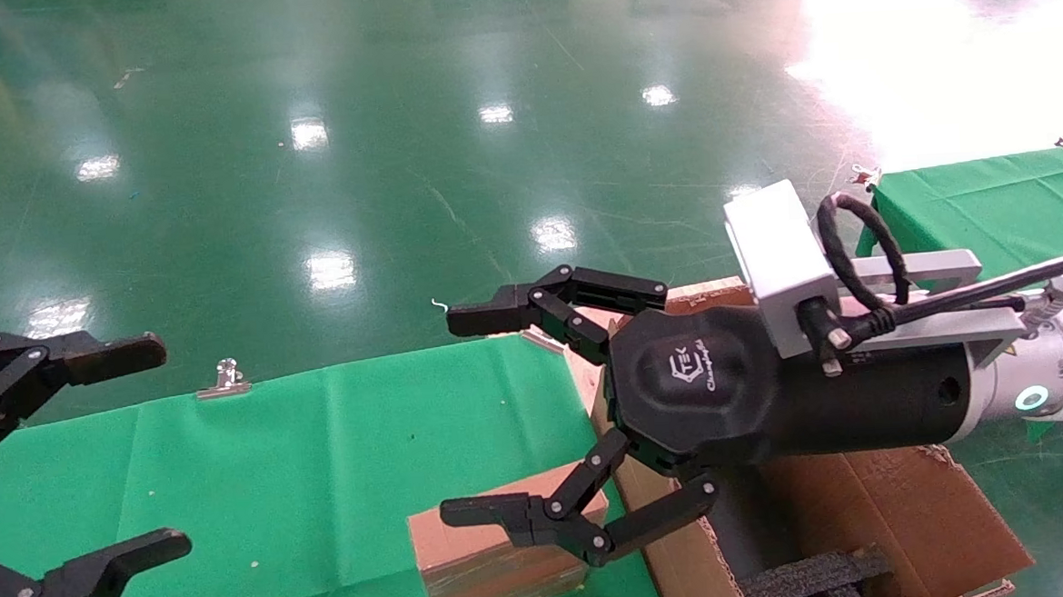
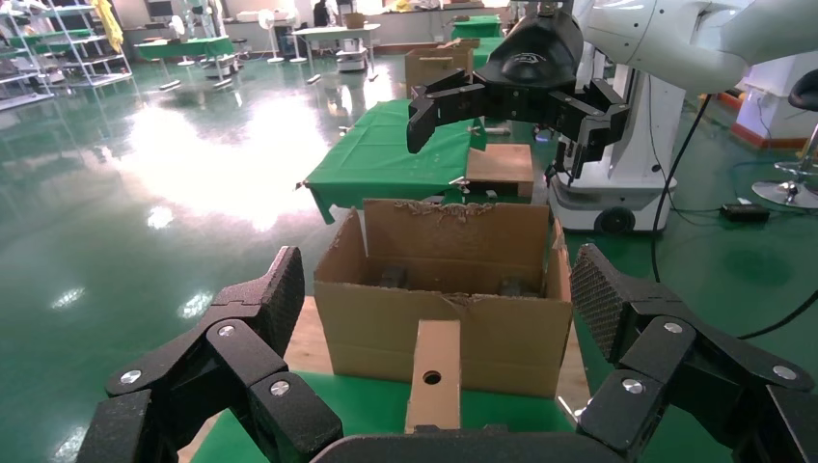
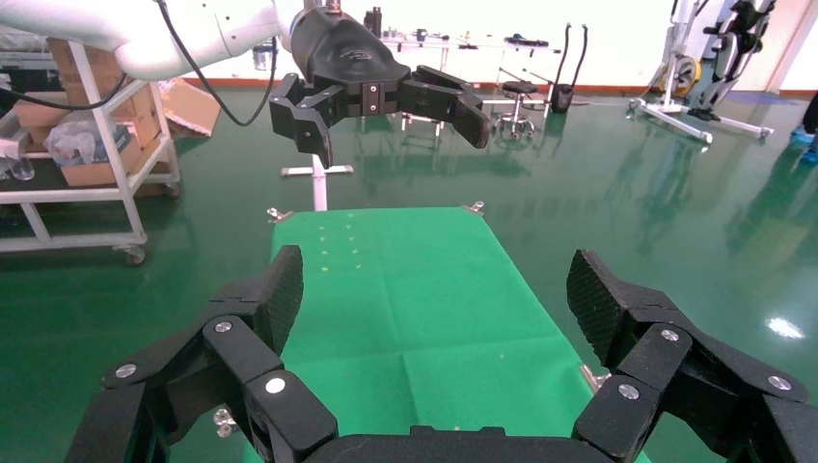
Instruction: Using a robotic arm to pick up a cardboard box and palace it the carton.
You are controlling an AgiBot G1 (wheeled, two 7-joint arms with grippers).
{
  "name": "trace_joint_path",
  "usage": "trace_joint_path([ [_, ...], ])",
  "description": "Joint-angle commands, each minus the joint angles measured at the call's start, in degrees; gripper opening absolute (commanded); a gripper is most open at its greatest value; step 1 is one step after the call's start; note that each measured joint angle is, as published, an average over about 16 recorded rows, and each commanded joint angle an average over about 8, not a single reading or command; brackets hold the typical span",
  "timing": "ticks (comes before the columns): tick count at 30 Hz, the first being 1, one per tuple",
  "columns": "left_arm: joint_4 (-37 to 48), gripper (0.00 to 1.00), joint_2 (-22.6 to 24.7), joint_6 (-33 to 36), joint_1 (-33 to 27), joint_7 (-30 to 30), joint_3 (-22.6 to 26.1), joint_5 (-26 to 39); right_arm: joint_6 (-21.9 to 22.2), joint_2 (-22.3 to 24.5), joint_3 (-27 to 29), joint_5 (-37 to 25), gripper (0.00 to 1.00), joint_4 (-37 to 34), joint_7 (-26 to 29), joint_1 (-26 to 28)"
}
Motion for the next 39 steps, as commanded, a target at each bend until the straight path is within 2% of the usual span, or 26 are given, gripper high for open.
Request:
trace_joint_path([
  [1,0.0,1.00,0.0,0.0,0.0,0.0,0.0,0.0,0.0,0.0,0.0,0.0,1.00,0.0,0.0,0.0],
  [14,0.0,0.99,0.0,0.0,0.0,0.0,0.0,0.0,0.0,0.0,0.0,0.0,1.00,0.0,0.0,0.0],
  [16,0.0,0.81,0.0,0.0,0.0,0.0,0.0,0.0,0.0,0.0,0.0,0.0,1.00,0.0,0.0,0.0],
  [22,0.0,0.07,0.0,0.0,0.0,0.0,0.0,0.0,0.0,0.0,0.0,0.0,1.00,0.0,0.0,0.0],
  [23,0.0,0.02,0.0,0.0,0.0,0.0,0.0,0.0,0.0,0.0,0.0,0.0,1.00,0.0,0.0,0.0],
  [33,0.0,0.00,0.0,0.0,0.0,0.0,0.0,0.0,-0.2,0.1,-0.4,-0.9,1.00,0.0,0.1,0.3],
  [39,0.0,0.00,0.0,0.0,0.0,0.0,0.0,0.0,-1.2,0.3,-3.2,-6.7,1.00,-0.1,1.1,2.7],
])
